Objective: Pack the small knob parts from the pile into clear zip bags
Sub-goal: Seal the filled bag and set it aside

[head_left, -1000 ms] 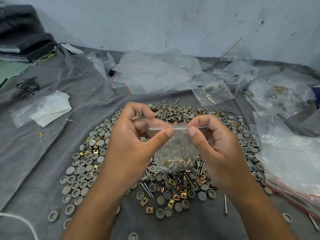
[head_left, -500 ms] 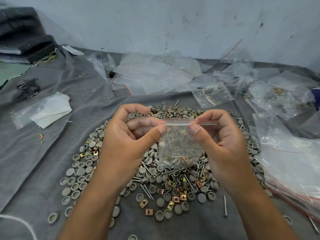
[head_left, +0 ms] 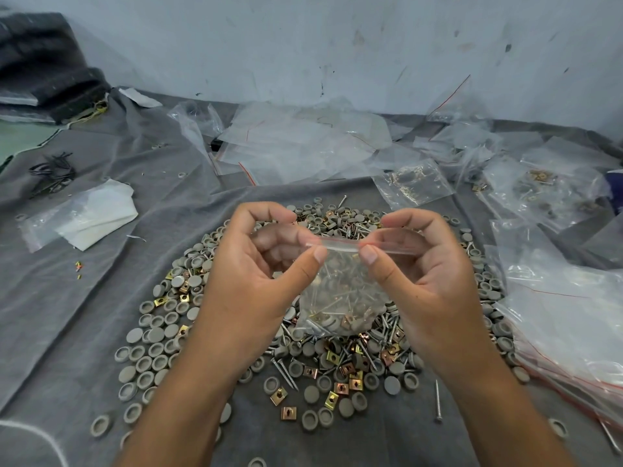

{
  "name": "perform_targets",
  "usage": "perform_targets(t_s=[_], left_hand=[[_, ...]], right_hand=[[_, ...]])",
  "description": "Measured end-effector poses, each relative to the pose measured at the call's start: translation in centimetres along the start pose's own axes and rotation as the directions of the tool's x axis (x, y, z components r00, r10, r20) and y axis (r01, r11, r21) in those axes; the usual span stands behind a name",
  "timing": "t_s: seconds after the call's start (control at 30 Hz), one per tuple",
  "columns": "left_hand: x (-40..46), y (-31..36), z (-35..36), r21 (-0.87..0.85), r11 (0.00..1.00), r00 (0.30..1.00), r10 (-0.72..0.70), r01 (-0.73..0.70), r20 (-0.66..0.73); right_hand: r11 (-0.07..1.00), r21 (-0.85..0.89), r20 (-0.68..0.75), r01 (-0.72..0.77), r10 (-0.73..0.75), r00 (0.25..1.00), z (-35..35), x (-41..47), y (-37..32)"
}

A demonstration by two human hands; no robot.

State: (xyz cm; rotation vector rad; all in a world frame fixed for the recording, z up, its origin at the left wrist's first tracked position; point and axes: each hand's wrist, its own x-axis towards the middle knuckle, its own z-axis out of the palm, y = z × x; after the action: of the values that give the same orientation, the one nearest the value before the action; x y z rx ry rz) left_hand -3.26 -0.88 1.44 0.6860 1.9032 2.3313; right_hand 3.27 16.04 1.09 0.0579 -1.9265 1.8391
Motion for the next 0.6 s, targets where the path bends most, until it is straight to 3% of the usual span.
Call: perform_targets(t_s=[0.6], left_hand=[[-0.4,0.31,0.44,0.144,0.989,0.999,0.017,-0.023,0.046]], right_hand=[[1.0,0.002,0.069,0.005,-0.005,0.998,0.39,-0.05,-0.24]])
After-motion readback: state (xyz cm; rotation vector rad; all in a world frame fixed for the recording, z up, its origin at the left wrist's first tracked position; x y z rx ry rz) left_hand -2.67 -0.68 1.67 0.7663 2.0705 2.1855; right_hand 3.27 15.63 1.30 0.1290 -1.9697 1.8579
